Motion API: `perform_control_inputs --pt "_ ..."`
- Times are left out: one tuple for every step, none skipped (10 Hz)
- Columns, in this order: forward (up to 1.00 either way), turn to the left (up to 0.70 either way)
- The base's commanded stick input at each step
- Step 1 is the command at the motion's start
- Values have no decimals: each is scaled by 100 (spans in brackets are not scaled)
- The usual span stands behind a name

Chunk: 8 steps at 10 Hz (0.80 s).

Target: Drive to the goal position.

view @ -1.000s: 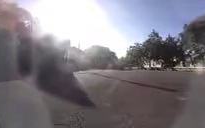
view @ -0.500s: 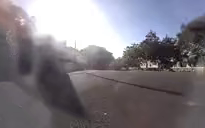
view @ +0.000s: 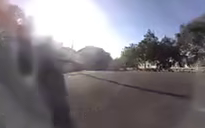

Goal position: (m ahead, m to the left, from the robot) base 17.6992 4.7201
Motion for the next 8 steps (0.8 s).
perform_control_inputs --pt "70 0" --pt "70 0" --pt "70 0" --pt "70 0" --pt "70 0" --pt "70 0" --pt "70 0" --pt "70 0"
